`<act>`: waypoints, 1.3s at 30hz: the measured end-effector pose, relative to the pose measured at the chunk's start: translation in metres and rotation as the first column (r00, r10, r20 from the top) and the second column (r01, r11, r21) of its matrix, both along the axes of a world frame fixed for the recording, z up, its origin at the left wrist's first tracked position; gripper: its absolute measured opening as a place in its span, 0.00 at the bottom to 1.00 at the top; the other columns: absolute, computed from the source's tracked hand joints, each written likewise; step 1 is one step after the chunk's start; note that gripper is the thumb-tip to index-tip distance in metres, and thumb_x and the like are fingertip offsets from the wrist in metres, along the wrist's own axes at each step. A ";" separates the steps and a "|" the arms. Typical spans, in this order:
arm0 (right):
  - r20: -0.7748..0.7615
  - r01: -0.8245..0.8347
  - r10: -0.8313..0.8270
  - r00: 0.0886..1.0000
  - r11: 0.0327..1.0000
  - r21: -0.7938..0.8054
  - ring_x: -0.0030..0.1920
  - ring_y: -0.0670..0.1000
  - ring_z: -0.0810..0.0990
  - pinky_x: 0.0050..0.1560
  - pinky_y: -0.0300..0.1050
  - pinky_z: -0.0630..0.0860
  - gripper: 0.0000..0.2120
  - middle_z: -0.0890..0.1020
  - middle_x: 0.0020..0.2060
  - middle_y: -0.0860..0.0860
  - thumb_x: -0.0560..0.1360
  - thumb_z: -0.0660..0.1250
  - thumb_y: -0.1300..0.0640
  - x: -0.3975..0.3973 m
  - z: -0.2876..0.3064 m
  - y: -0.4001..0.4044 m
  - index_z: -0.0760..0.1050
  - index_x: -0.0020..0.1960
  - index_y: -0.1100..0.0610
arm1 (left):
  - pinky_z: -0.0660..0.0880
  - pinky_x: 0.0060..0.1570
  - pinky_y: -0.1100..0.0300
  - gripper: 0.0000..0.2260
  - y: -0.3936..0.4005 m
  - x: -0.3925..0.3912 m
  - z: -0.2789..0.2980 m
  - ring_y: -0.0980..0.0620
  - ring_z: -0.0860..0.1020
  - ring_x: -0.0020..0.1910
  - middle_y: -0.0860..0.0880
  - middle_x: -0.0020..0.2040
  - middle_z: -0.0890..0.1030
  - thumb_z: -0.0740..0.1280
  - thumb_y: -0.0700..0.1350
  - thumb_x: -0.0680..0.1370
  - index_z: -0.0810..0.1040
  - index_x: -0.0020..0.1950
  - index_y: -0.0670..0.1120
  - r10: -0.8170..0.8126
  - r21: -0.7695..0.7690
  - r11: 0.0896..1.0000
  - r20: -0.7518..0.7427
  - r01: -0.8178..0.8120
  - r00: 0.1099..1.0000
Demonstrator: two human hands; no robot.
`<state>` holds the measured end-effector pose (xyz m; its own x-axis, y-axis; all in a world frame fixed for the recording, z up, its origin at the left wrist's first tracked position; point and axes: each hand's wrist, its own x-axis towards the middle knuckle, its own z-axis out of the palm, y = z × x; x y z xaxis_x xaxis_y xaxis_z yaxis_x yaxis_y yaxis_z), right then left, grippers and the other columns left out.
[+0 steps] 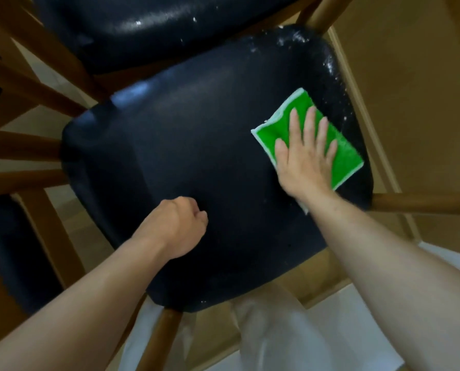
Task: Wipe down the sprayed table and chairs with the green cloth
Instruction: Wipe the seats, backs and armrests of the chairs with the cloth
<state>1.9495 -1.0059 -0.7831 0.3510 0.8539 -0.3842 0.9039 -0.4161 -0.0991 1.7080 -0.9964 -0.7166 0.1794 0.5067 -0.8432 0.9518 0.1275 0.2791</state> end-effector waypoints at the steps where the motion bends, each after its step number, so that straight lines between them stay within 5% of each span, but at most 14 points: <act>1: -0.008 0.008 -0.008 1.000 1.000 -0.028 0.77 0.60 0.39 0.73 0.68 0.44 0.31 0.39 0.78 0.54 0.80 0.42 0.40 -0.013 0.001 -0.010 0.38 0.79 0.49 | 0.66 0.28 0.62 0.11 -0.001 -0.001 0.002 0.54 0.76 0.36 0.50 0.39 0.78 0.58 0.53 0.81 0.74 0.42 0.52 0.010 -0.003 1.000 -0.001 -0.010 1.000; 5: -0.063 -0.341 0.335 0.940 0.931 -0.129 0.75 0.63 0.33 0.70 0.71 0.39 0.34 0.34 0.75 0.55 0.78 0.47 0.39 -0.070 0.006 -0.088 0.35 0.76 0.49 | 0.68 0.36 0.60 0.11 -0.004 -0.006 0.005 0.46 0.79 0.44 0.47 0.43 0.80 0.60 0.52 0.81 0.76 0.44 0.49 0.079 0.024 0.997 -0.096 -0.077 0.992; 8: -0.254 -0.724 0.680 0.687 0.667 -0.173 0.70 0.57 0.21 0.68 0.68 0.28 0.36 0.22 0.71 0.48 0.80 0.51 0.38 -0.056 0.008 -0.121 0.27 0.73 0.43 | 0.68 0.41 0.60 0.11 -0.016 -0.003 0.010 0.44 0.79 0.48 0.45 0.46 0.81 0.60 0.52 0.81 0.78 0.46 0.49 0.150 0.004 0.988 -0.184 -0.152 0.971; 11: -0.233 -0.861 0.833 0.501 0.506 -0.043 0.74 0.52 0.30 0.68 0.60 0.29 0.35 0.30 0.73 0.43 0.78 0.53 0.36 -0.004 0.006 -0.082 0.31 0.73 0.39 | 0.69 0.35 0.59 0.11 -0.035 0.010 0.019 0.49 0.78 0.42 0.47 0.44 0.80 0.60 0.52 0.81 0.78 0.46 0.49 0.215 -0.076 0.969 -0.208 -0.234 0.954; 16: -0.070 -0.501 0.496 0.865 0.862 -0.078 0.77 0.53 0.36 0.73 0.60 0.38 0.37 0.32 0.75 0.45 0.76 0.46 0.30 0.066 0.003 0.020 0.30 0.75 0.40 | 0.70 0.35 0.59 0.10 -0.054 0.052 0.021 0.50 0.78 0.40 0.49 0.42 0.80 0.60 0.51 0.81 0.77 0.45 0.49 0.311 -0.118 0.935 -0.187 -0.335 0.932; 19: -0.090 -0.372 0.366 0.926 0.927 -0.057 0.77 0.57 0.39 0.73 0.65 0.43 0.36 0.37 0.78 0.49 0.78 0.49 0.33 0.060 0.008 0.034 0.38 0.78 0.44 | 0.69 0.32 0.60 0.11 -0.055 0.082 0.023 0.49 0.78 0.41 0.49 0.42 0.80 0.60 0.50 0.81 0.78 0.46 0.46 0.377 -0.132 0.909 -0.145 -0.395 0.915; 23: -0.137 -0.395 0.380 0.915 0.913 -0.104 0.77 0.62 0.37 0.71 0.70 0.42 0.35 0.34 0.77 0.54 0.79 0.49 0.39 0.016 0.015 -0.009 0.33 0.77 0.47 | 0.67 0.30 0.61 0.11 -0.056 0.105 0.026 0.50 0.77 0.39 0.49 0.40 0.80 0.61 0.51 0.79 0.78 0.43 0.49 0.515 -0.130 0.843 -0.085 -0.521 0.853; 28: -0.273 -0.801 0.753 0.598 0.563 -0.202 0.72 0.60 0.26 0.67 0.68 0.30 0.41 0.29 0.74 0.52 0.77 0.58 0.38 -0.022 0.017 -0.120 0.34 0.77 0.46 | 0.65 0.28 0.60 0.12 -0.066 0.086 0.022 0.51 0.76 0.34 0.49 0.37 0.79 0.59 0.50 0.78 0.74 0.36 0.48 0.555 -0.110 0.819 -0.101 -0.563 0.826; 30: -0.316 -0.890 0.832 0.455 0.431 -0.147 0.77 0.59 0.38 0.69 0.69 0.37 0.42 0.35 0.76 0.50 0.76 0.63 0.38 -0.011 0.014 -0.125 0.37 0.77 0.44 | 0.67 0.31 0.60 0.12 -0.069 0.067 0.020 0.51 0.78 0.37 0.49 0.39 0.81 0.60 0.51 0.78 0.77 0.39 0.48 0.547 -0.086 0.826 -0.116 -0.557 0.829; 32: -0.284 -0.930 0.888 0.363 0.366 -0.042 0.76 0.56 0.58 0.70 0.65 0.56 0.39 0.50 0.76 0.47 0.71 0.68 0.37 0.004 0.018 -0.100 0.53 0.77 0.42 | 0.70 0.36 0.59 0.12 -0.074 0.043 0.018 0.47 0.80 0.43 0.47 0.42 0.82 0.60 0.52 0.80 0.79 0.43 0.48 0.573 -0.065 0.810 -0.127 -0.583 0.810; 33: -0.252 -0.940 0.910 0.330 0.341 0.001 0.75 0.54 0.59 0.70 0.62 0.56 0.38 0.51 0.75 0.46 0.71 0.68 0.37 0.013 0.017 -0.081 0.55 0.76 0.41 | 0.72 0.40 0.58 0.12 -0.077 0.031 0.018 0.46 0.79 0.45 0.47 0.43 0.82 0.61 0.52 0.80 0.80 0.44 0.48 0.631 -0.062 0.767 -0.112 -0.639 0.768; 34: -0.203 -0.933 0.916 0.347 0.359 0.026 0.76 0.55 0.56 0.71 0.61 0.52 0.38 0.48 0.75 0.45 0.73 0.66 0.37 0.024 0.013 -0.056 0.50 0.76 0.40 | 0.74 0.43 0.56 0.12 -0.078 0.021 0.018 0.46 0.79 0.45 0.47 0.42 0.82 0.62 0.51 0.80 0.80 0.42 0.48 0.699 -0.059 0.708 -0.085 -0.704 0.710; 36: -0.107 -0.828 0.822 0.559 0.560 -0.024 0.78 0.58 0.46 0.72 0.63 0.44 0.37 0.40 0.76 0.47 0.77 0.59 0.37 0.032 0.002 -0.005 0.40 0.76 0.42 | 0.73 0.45 0.55 0.13 -0.080 0.002 0.017 0.46 0.78 0.44 0.48 0.39 0.79 0.63 0.50 0.80 0.79 0.39 0.48 0.793 -0.020 0.607 -0.039 -0.794 0.607; 39: -0.013 -0.558 0.558 0.830 0.829 -0.031 0.77 0.63 0.40 0.70 0.71 0.43 0.34 0.40 0.78 0.55 0.79 0.49 0.37 0.008 0.000 0.040 0.40 0.79 0.49 | 0.68 0.37 0.57 0.15 -0.076 -0.018 0.016 0.48 0.75 0.40 0.50 0.37 0.76 0.60 0.51 0.81 0.78 0.38 0.48 0.845 0.074 0.534 -0.021 -0.843 0.534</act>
